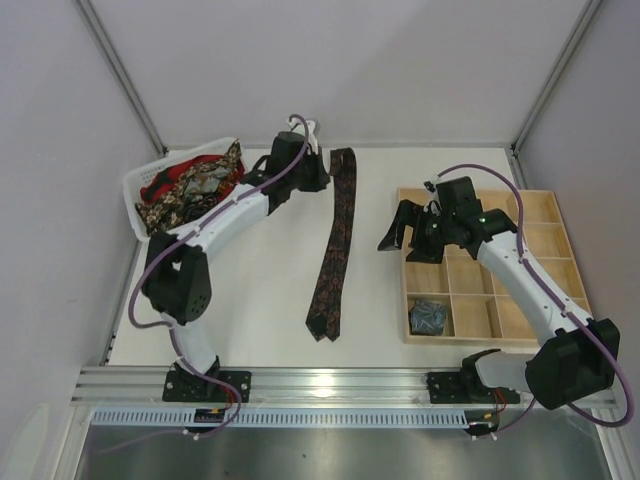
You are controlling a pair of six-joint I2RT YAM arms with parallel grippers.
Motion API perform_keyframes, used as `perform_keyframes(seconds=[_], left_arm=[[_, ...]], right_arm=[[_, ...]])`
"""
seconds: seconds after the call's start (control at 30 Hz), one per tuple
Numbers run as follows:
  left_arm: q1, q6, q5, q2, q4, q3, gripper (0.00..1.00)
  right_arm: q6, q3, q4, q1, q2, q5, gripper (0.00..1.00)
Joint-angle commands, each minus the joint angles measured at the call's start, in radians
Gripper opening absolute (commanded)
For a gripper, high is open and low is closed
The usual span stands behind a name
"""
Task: Roll the ties
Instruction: Move the tie to the center of the board, then flatten the tie
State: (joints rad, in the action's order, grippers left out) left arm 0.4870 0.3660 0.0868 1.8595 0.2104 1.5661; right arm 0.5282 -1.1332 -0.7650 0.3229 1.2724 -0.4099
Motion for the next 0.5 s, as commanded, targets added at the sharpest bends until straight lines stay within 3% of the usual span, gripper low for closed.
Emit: perform_keyframes(seconds=[0.0, 0.1, 0.17, 0.27, 0.47], left_arm=[[0.113, 0.092, -0.085, -0.086, 0.179, -0.109, 0.00], [0.185, 0.155, -0.062, -0.077, 0.271, -0.167, 0.00], [0.250, 0.181, -0.074, -0.066, 0.282, -0.219, 0.07], [0.317, 0.235, -0.140, -0.030, 0.290, -0.253, 0.04], [0.328, 0.274, -0.154, 0.066, 0.307, -0.262, 0.00]], right_arm=[[-0.034, 0.018, 0.004, -0.002, -0.034, 0.017, 0.91], [-0.027, 0.042, 0.009, -0.004, -0.076, 0.010, 0.91], [-0.020, 0.069, 0.012, -0.004, -0.114, 0.013, 0.91], [-0.004, 0.101, 0.010, -0.002, -0.166, 0.013, 0.91], [0.004, 0.127, -0.022, -0.004, -0.229, 0.022, 0.91]])
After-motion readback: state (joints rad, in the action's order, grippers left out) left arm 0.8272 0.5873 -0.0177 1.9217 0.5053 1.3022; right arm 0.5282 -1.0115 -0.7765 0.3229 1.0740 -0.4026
